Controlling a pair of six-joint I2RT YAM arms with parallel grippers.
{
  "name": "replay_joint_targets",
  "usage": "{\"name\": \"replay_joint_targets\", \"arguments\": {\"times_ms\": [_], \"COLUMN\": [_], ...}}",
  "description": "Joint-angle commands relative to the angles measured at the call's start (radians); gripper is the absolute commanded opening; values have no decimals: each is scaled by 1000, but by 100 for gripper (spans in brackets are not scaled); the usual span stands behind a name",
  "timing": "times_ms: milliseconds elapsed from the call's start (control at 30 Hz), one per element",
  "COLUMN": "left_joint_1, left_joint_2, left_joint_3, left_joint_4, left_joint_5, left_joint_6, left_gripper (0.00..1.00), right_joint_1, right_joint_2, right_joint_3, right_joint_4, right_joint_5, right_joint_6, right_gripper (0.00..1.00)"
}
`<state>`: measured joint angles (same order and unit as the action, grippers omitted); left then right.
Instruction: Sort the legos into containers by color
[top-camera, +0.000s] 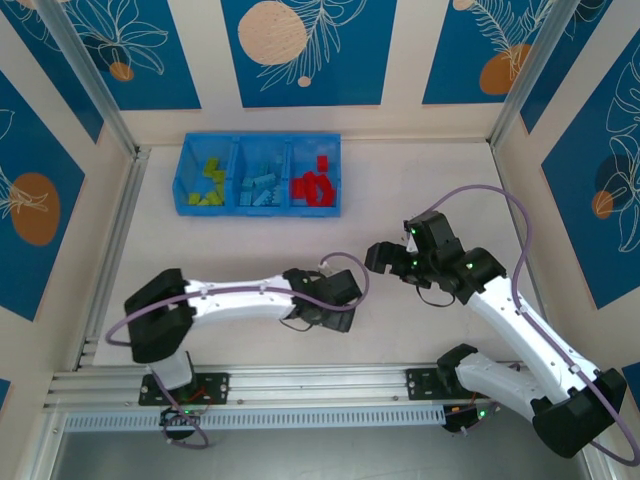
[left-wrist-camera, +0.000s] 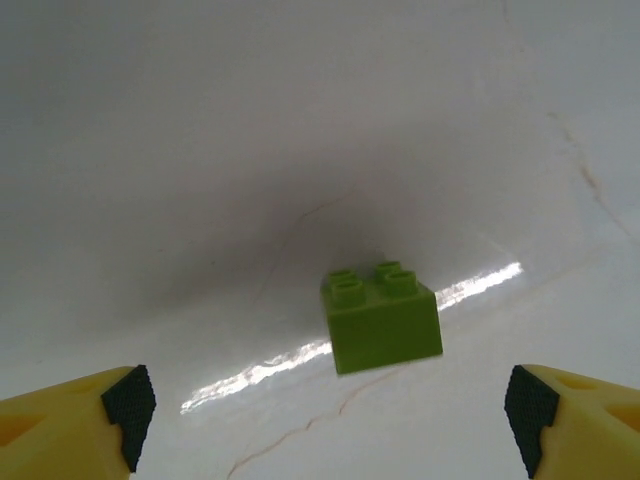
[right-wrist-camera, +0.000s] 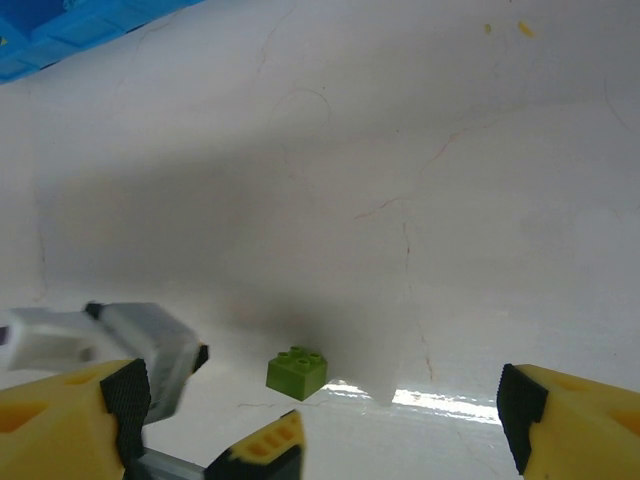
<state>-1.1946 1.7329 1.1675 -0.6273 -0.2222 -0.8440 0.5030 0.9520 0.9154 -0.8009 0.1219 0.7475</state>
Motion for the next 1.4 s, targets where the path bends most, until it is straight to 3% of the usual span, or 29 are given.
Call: {"name": "replay_joint_targets", "arguments": {"times_ms": [0,233,400,833,1067,1367], "left_joint_1": [-3,-4,-3,23,156,566], "left_joint_2": [63,146,137,51,-204,-475], "left_joint_3": [60,71,55,-16,-89,-119], "left_joint_4": [18,21,31,104,92,74], "left_joint_5": [-12,26,20,73,40,27], "left_joint_6": [-10,-31,-44,-43,-3,113], "left_gripper": [85,57,45,30,30,32], "right_joint_1": [-12,-25,-32,-33,-35,33], "right_joint_2": [-19,-37,-36,-53,-74,-131], "right_joint_3": [-23,-35,-41,-29,-7,-97], "right_joint_4": [-15,-14,-3,-17,-20,285], "right_joint_5": [-37,-44,-56,-60,-97,-373], "right_joint_6": [-7,-6,-4,7,27,-9], "right_gripper": [92,92,92,92,92,92]}}
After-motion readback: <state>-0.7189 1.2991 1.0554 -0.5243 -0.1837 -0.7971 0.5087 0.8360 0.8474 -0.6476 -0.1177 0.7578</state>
